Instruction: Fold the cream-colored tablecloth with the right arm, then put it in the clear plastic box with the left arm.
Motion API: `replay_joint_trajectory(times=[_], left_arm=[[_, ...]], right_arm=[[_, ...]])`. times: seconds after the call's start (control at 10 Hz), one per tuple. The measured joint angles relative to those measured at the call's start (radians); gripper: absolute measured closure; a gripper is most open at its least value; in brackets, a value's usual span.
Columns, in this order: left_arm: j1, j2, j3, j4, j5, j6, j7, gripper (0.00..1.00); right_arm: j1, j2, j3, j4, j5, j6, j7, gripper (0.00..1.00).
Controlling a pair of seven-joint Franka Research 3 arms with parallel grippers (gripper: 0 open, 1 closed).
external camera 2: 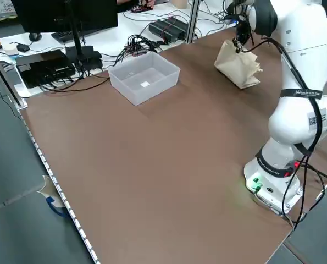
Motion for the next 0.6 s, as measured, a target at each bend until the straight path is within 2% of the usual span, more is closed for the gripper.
replay_joint_trajectory(times=[0.6], left_arm=[[-0.045, 0.093, 0.0, 0.005, 0.0, 0.152, -0.002, 0.95]], right_arm=[[0.002, 0.0, 0.0, 0.0, 0.0, 0.0, 0.0, 0.0]])
